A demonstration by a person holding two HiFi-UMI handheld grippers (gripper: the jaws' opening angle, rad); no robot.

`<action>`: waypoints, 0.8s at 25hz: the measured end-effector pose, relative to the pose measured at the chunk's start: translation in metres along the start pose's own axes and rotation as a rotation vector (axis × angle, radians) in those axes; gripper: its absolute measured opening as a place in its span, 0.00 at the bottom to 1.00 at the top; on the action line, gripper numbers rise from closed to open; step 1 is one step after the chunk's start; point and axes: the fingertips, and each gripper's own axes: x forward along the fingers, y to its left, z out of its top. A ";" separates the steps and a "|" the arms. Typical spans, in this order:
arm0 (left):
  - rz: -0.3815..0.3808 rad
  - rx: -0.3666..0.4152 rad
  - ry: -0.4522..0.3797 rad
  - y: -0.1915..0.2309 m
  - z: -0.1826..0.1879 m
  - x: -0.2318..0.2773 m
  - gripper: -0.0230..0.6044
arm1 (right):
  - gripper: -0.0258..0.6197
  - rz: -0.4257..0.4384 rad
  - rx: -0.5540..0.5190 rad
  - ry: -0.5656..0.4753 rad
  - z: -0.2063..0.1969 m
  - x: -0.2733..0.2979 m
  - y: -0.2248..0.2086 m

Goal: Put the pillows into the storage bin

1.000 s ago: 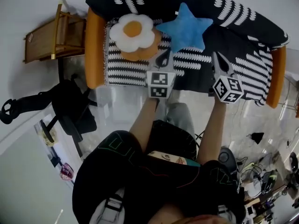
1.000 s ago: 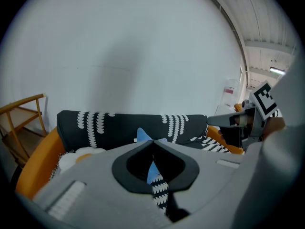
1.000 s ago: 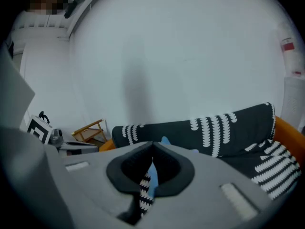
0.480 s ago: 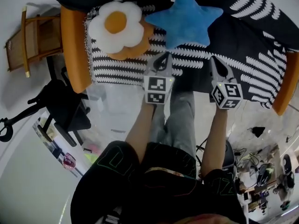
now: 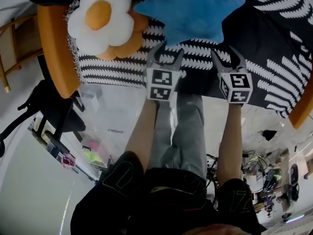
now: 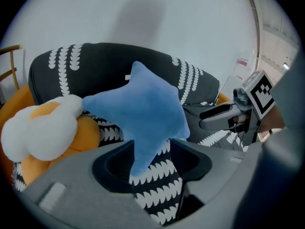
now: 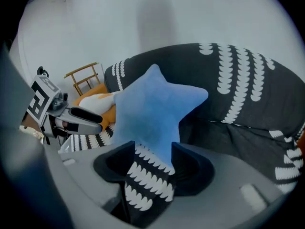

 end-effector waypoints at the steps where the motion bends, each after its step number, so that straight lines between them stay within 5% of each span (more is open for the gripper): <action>1: 0.014 -0.004 0.018 0.005 -0.005 0.008 0.45 | 0.43 0.000 -0.028 0.022 -0.003 0.010 -0.004; 7: 0.065 -0.015 0.084 0.014 -0.014 0.042 0.57 | 0.50 0.016 -0.155 0.114 -0.012 0.052 -0.030; 14: 0.017 0.039 0.156 0.013 -0.025 0.077 0.59 | 0.62 0.100 -0.274 0.232 -0.027 0.099 -0.023; 20: 0.094 0.046 0.147 0.021 -0.027 0.092 0.58 | 0.59 0.109 -0.307 0.226 -0.024 0.116 -0.019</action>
